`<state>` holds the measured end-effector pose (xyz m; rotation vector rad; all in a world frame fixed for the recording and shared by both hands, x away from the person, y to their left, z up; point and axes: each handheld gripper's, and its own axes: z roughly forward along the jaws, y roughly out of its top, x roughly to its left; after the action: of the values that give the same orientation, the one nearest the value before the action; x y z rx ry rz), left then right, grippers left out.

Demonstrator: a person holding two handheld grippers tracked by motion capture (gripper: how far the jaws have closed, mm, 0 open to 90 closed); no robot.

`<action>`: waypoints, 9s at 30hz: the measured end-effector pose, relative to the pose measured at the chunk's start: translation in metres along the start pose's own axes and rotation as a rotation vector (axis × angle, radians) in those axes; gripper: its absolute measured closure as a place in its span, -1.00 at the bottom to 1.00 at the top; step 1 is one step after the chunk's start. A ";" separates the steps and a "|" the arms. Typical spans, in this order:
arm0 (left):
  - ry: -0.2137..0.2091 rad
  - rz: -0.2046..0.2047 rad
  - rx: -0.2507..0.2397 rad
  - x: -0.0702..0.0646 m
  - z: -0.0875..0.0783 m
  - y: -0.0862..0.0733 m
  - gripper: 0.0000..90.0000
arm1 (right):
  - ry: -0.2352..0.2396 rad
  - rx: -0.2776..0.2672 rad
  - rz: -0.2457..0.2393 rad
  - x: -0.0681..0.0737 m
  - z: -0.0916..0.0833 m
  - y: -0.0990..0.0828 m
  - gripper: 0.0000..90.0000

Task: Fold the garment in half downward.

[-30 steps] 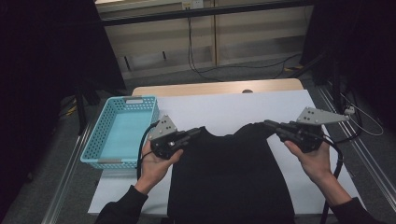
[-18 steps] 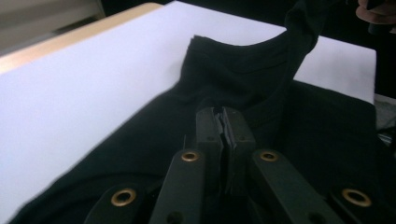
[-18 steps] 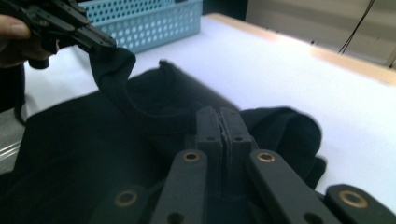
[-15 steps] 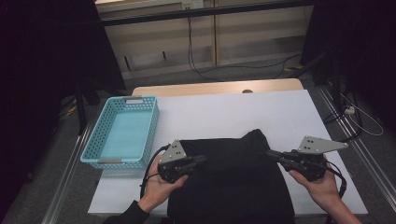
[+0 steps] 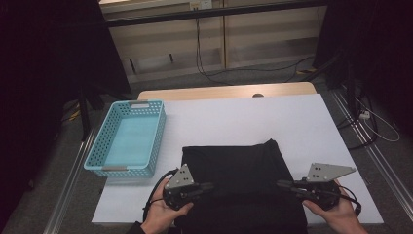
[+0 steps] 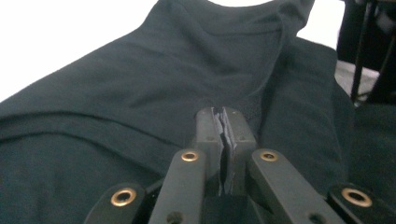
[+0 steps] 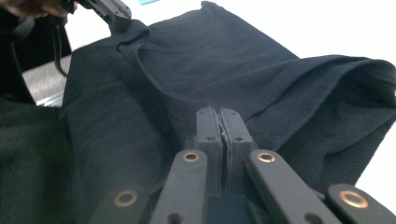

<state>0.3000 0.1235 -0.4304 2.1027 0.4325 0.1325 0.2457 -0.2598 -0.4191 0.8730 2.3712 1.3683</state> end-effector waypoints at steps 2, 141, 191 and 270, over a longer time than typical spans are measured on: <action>-0.011 -0.003 0.019 -0.003 0.003 -0.002 0.93 | -0.003 0.024 -0.027 0.004 0.001 -0.003 0.95; 0.304 -0.105 0.133 0.083 0.044 -0.011 -0.74 | -0.254 0.178 0.124 -0.105 0.027 -0.015 0.77; 0.313 -0.099 0.108 0.082 0.040 -0.009 -0.73 | -0.300 0.190 0.191 -0.116 0.042 -0.007 0.94; 0.293 -0.325 0.138 0.121 0.045 0.003 0.82 | -0.359 0.173 0.277 -0.145 0.034 -0.014 0.93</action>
<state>0.4254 0.1289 -0.4614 2.1217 0.9766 0.2270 0.3710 -0.3309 -0.4584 1.4091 2.1685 0.9948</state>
